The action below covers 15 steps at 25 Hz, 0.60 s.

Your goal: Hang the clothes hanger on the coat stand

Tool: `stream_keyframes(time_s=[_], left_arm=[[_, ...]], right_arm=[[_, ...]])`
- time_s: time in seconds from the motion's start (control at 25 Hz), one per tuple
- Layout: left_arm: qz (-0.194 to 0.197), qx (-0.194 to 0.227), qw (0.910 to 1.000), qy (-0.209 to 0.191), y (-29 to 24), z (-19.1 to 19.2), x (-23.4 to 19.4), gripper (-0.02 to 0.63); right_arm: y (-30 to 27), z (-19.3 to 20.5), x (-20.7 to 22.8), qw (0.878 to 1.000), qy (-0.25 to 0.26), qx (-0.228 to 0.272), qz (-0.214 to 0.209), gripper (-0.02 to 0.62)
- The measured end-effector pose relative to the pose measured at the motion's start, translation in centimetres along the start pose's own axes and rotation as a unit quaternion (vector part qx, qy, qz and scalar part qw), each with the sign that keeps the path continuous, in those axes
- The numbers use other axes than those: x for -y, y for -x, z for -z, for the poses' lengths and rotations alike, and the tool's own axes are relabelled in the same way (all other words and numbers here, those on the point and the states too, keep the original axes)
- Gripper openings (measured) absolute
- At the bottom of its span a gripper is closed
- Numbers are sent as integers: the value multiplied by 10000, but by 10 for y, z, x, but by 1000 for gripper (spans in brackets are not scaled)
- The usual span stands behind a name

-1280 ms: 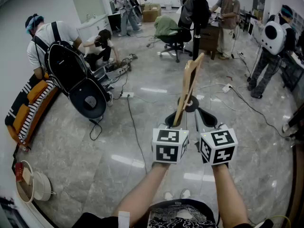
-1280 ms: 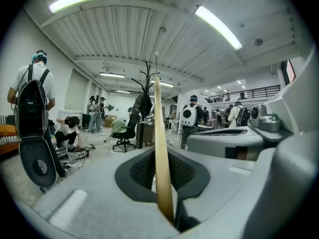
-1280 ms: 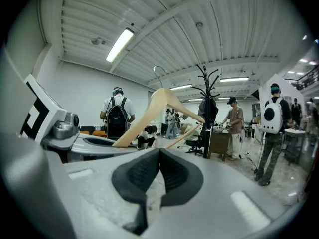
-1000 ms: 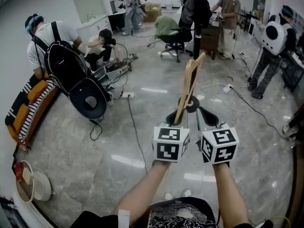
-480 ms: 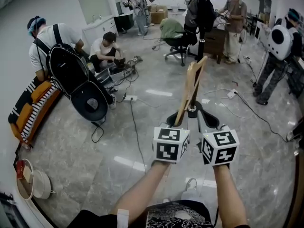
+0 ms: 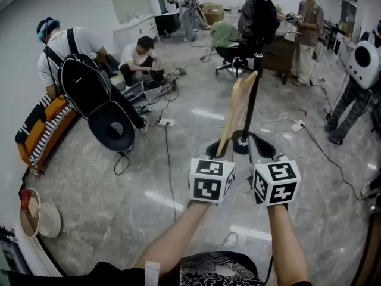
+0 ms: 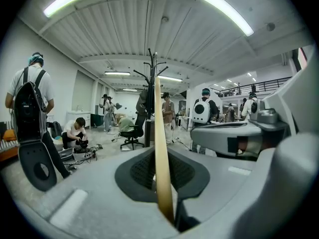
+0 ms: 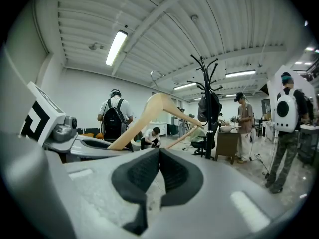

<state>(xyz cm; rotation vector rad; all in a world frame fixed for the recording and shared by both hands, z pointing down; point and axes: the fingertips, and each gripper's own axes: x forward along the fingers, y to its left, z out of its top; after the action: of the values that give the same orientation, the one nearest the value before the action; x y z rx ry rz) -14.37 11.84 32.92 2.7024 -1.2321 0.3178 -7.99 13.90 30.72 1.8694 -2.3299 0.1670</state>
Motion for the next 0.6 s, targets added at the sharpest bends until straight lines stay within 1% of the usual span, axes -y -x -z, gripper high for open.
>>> stream_keyframes(time_s=[0.16, 0.36, 0.6], left_arm=[[-146, -100, 9998, -2, -26, -1, 6, 31], [-250, -175, 9995, -71, -61, -4, 20, 31], [-434, -206, 9988, -40, -94, -8, 27, 31]], right_arm=[[-13, 3, 24, 9998, -39, -35, -168, 0], [-24, 8, 63, 9996, -88, -74, -272, 0], [-34, 6, 97, 9993, 33, -86, -368, 0]])
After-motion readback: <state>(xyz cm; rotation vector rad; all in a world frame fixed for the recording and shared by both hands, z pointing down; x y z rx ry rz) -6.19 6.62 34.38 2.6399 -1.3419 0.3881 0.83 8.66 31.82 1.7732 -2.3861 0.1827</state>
